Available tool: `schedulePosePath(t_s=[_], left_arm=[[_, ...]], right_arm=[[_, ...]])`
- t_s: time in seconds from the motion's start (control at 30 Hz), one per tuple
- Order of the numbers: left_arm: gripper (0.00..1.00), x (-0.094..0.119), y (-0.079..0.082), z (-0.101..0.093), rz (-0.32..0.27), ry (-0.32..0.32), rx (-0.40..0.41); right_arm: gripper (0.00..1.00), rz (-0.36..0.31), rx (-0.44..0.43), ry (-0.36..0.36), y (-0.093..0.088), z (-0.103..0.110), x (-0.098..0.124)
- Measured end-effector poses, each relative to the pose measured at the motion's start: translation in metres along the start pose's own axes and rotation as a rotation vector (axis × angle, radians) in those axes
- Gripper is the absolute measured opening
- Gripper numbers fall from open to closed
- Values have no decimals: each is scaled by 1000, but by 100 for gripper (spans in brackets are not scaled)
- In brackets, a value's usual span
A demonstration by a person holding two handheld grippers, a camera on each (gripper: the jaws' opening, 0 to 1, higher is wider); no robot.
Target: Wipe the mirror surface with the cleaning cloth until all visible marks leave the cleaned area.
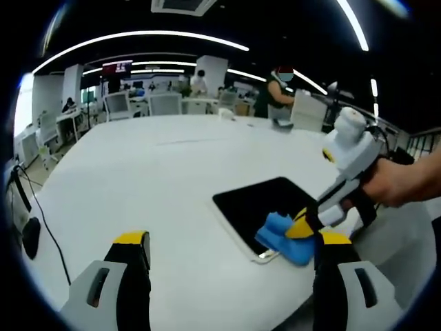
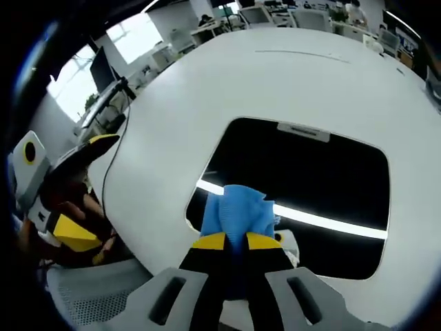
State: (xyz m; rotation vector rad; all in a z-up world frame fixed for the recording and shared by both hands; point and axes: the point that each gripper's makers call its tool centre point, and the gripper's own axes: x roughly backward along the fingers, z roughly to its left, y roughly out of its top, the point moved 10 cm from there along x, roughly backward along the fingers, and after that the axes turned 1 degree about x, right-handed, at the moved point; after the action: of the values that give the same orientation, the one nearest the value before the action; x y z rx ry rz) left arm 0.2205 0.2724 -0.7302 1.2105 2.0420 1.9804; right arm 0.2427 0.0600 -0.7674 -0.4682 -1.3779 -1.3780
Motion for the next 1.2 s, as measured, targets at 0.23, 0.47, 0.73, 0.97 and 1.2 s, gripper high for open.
schedulePosePath(t_s=[0.23, 0.47, 0.73, 0.97, 1.2], left_arm=[[100, 0, 4, 1, -4, -3, -2], [100, -1, 0, -6, 7, -22, -10], [100, -1, 1, -8, 13, -31, -19], [100, -2, 3, -7, 11, -24, -19], [100, -4, 2, -10, 17, -32, -22]], right_arm=[[4, 8, 13, 4, -4, 3, 1], [4, 7, 14, 11, -7, 3, 2], [4, 9, 15, 19, -7, 3, 2], [4, 11, 22, 23, -7, 2, 3], [4, 13, 14, 29, -7, 1, 3]])
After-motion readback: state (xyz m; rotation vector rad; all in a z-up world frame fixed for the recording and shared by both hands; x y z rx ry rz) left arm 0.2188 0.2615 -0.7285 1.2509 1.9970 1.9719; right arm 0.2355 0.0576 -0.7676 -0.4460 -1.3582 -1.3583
